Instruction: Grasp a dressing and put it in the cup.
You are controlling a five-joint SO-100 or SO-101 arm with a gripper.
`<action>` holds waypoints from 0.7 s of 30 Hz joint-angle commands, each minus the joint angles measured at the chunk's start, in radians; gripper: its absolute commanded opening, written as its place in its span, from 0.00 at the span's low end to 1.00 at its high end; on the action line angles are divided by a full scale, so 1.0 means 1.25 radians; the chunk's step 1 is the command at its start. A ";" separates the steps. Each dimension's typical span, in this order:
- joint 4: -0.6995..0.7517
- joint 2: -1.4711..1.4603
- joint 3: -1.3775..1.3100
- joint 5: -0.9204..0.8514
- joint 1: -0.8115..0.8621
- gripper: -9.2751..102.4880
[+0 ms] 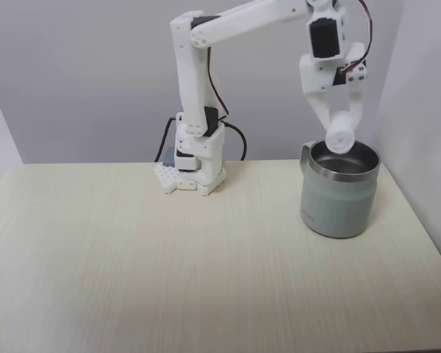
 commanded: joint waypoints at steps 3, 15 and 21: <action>-0.021 -0.010 -0.022 0.009 -0.010 0.11; -0.028 -0.065 -0.071 0.042 -0.015 0.29; -0.032 -0.066 -0.067 0.049 -0.034 0.29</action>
